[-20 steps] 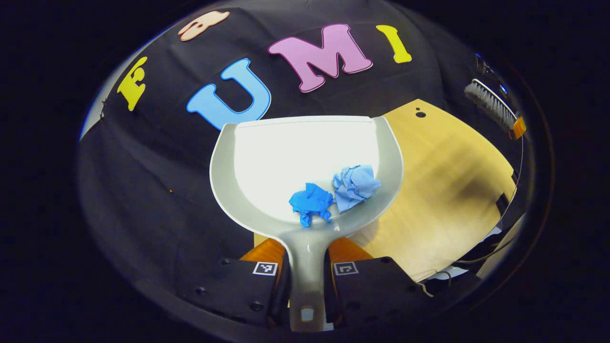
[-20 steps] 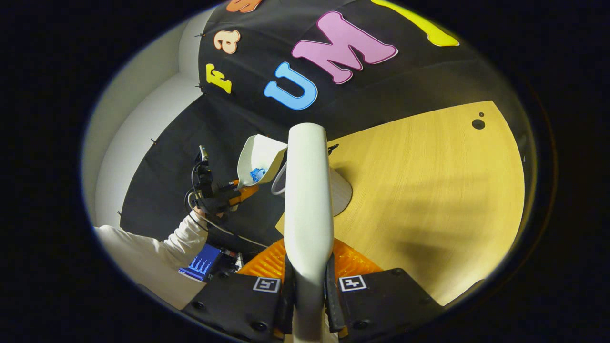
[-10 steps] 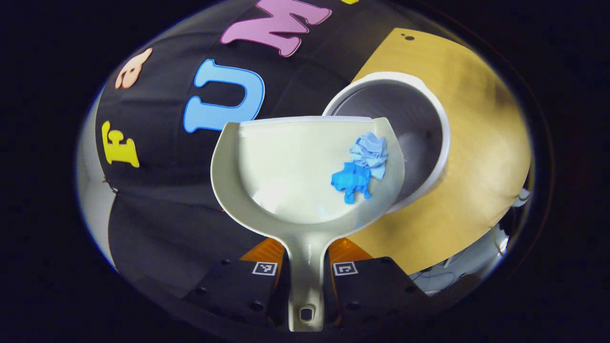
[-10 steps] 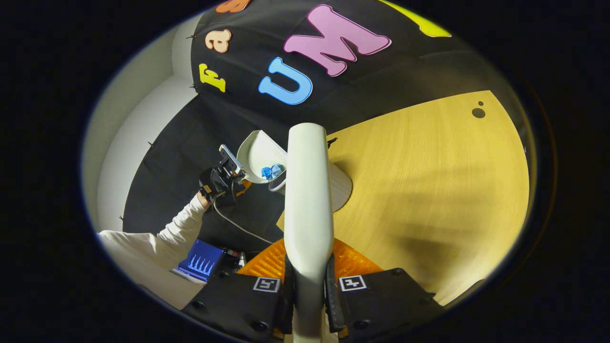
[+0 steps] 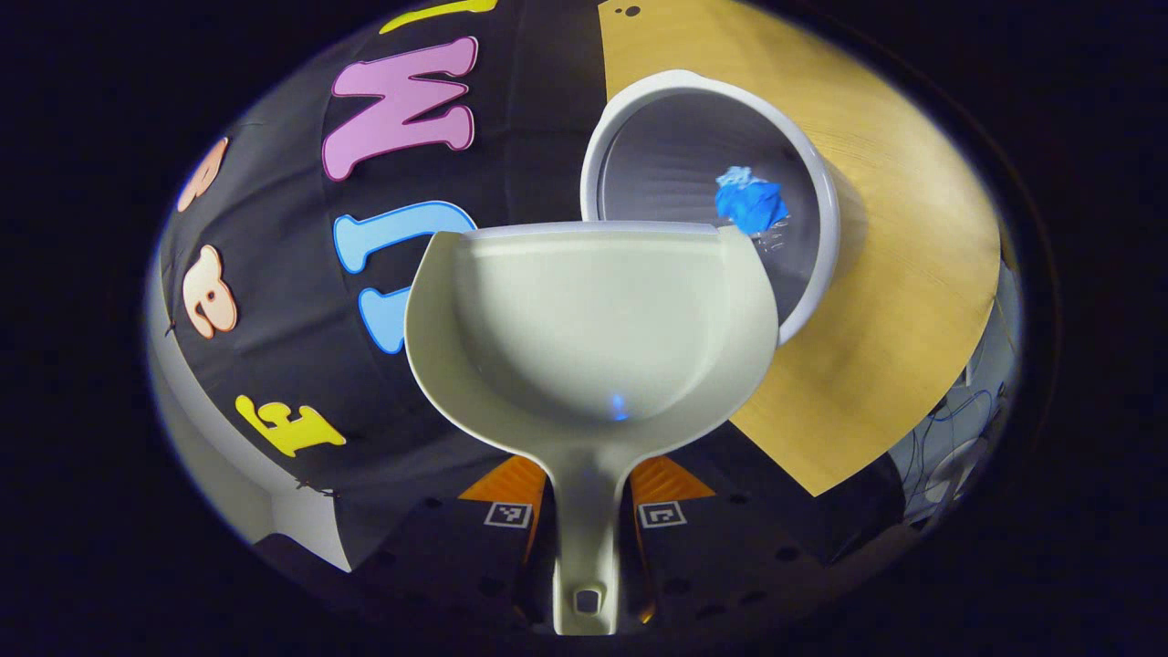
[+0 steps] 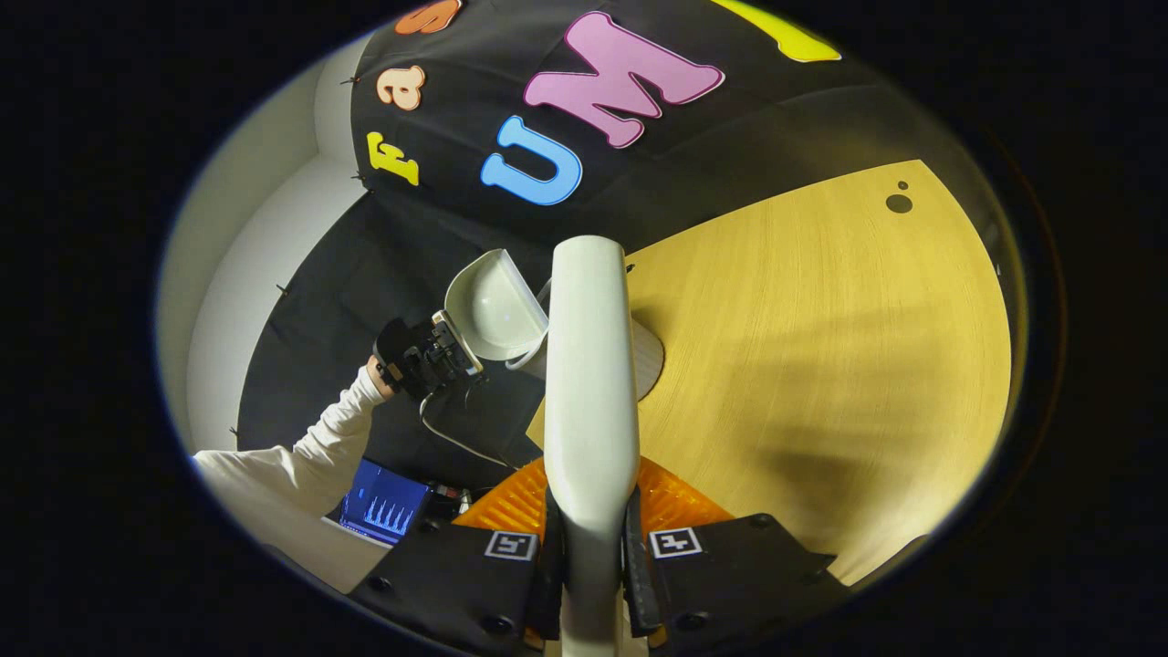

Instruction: Pick up the small broom and dustpan from the desktop, sweep the trash into the dustpan with the broom, and then empty the trash into the garbage bin.

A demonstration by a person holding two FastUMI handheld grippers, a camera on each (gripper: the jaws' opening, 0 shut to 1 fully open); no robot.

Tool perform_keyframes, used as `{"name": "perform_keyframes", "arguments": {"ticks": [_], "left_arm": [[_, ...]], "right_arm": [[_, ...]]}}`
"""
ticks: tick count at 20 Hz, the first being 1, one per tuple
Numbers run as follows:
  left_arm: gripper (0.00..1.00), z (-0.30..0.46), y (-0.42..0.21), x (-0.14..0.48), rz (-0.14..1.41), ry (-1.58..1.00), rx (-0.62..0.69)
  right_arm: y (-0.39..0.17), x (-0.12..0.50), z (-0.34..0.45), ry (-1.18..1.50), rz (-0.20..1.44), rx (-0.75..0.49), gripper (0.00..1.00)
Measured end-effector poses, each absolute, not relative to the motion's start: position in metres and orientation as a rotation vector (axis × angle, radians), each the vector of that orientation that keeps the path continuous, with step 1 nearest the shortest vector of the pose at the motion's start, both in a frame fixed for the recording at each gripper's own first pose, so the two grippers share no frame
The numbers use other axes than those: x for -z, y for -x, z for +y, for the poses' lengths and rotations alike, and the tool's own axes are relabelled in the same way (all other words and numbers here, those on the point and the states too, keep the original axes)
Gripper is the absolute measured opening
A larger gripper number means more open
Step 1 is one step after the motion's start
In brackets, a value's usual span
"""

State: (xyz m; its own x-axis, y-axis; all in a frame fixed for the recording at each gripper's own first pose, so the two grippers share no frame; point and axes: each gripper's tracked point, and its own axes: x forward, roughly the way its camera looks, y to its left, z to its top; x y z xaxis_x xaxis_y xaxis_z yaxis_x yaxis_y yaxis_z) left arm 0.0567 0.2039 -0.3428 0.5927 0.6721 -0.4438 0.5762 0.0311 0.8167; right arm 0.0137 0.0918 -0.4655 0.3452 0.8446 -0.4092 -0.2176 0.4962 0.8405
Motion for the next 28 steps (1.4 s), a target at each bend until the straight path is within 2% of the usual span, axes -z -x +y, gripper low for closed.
{"name": "perform_keyframes", "arguments": {"ticks": [3, 8, 11, 14, 18, 21, 25, 28], "left_arm": [[0.26, 0.197, -0.054, 0.345, 1.035, -1.506, -0.115], [0.26, 0.138, -0.059, 0.334, 0.906, -1.044, -0.093], [0.26, 0.075, -0.061, 0.327, 0.814, -0.705, 0.008], [0.26, 0.005, -0.047, 0.339, 0.801, -0.429, 0.1], [0.26, -0.067, -0.021, 0.37, 0.864, -0.233, 0.203], [0.26, -0.104, 0.003, 0.412, 0.962, -0.053, 0.231], [0.26, -0.111, 0.021, 0.493, 1.095, -0.045, 0.159], [0.27, -0.128, 0.034, 0.523, 1.156, -0.104, 0.17]], "right_arm": [[-0.011, 0.467, 0.09, -0.769, 0.983, -0.781, 0.3], [-0.015, 0.46, 0.092, -0.79, 0.975, -0.778, 0.3], [-0.026, 0.462, 0.092, -0.776, 0.979, -0.753, 0.3], [-0.053, 0.465, 0.089, -0.728, 0.974, -0.678, 0.3], [-0.084, 0.484, 0.088, -0.646, 0.973, -0.517, 0.3], [-0.078, 0.52, 0.094, -0.583, 1.049, -0.413, 0.3], [-0.058, 0.576, 0.111, -0.57, 1.199, -0.297, 0.31], [-0.029, 0.623, 0.111, -0.452, 1.309, -0.227, 0.31]]}}
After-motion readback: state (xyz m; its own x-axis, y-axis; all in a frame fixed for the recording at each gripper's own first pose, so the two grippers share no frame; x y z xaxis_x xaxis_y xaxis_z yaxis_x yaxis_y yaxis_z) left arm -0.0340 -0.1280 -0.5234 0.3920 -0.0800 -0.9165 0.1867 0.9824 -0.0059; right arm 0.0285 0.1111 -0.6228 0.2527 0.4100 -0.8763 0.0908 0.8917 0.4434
